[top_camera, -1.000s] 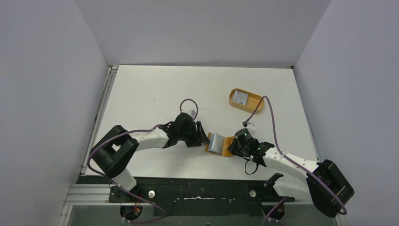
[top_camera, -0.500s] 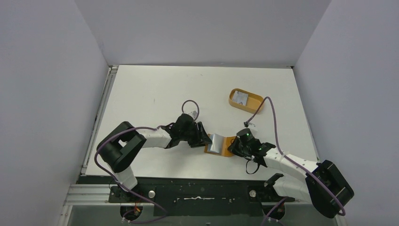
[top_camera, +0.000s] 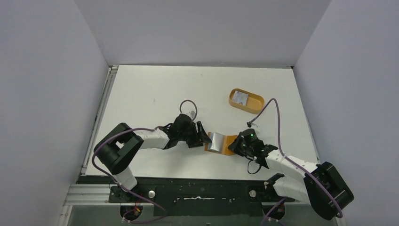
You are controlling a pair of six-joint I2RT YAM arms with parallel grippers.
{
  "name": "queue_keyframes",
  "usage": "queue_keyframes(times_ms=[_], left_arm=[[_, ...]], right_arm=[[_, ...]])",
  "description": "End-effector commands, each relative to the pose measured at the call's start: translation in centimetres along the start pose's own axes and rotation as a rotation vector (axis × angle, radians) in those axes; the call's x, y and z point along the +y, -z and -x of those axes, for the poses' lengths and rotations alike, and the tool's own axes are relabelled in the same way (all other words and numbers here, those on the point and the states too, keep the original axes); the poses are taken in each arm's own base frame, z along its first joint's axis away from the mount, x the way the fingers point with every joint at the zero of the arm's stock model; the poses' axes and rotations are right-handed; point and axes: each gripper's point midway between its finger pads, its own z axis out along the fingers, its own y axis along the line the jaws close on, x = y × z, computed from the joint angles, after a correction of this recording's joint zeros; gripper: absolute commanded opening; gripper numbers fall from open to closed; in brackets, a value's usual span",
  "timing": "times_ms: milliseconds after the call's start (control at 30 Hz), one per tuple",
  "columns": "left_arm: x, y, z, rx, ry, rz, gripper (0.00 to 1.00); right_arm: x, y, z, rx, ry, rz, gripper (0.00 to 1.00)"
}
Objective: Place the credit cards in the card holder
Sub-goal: Open the card holder at the center of the board.
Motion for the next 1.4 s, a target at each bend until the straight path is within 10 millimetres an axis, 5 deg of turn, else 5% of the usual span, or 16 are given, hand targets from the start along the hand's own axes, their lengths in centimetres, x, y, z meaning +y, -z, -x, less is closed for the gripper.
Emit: queue_keyframes(times_ms=[0,167,367,567,733,933,1267,1367], left_arm=[[0.8,0.2,0.5,-0.012,-0.032,0.046,0.57],[0.1,-0.6,0.2,0.006,-0.033,0.010,0.53],[-1.6,1.9,2.2,-0.109,-0.082,0.004,0.51],[-7.3,5.3,3.5,-0.194,-0.231,-0.067,0.51],[-11.3,3.9,1.9,-0.128,-0.301,-0.165,0.50],[-10.7,-0.2,0.6,-0.044,-0.250,-0.163,0.33],[-6.2,-4.3,0.0,0.017,-0.221,-0.030,0.00],[-4.7,-5.1,-0.4,0.031,-0.218,0.017,0.00]], right_arm=[[-4.8,-0.4,-1.5,0.029,0.028,-0.149,0.00],[-5.1,-0.5,-1.7,0.046,0.033,-0.169,0.00],[-5.4,0.0,-1.5,0.053,0.044,-0.205,0.24],[-5.7,0.0,-1.5,0.055,0.045,-0.230,0.50],[-5.5,0.5,-0.8,0.035,0.055,-0.246,0.55],[-5.1,1.5,-0.2,0.006,0.053,-0.247,0.54],[-4.1,4.0,1.0,-0.038,0.069,-0.255,0.51],[-2.9,5.4,1.7,-0.070,0.107,-0.244,0.52]])
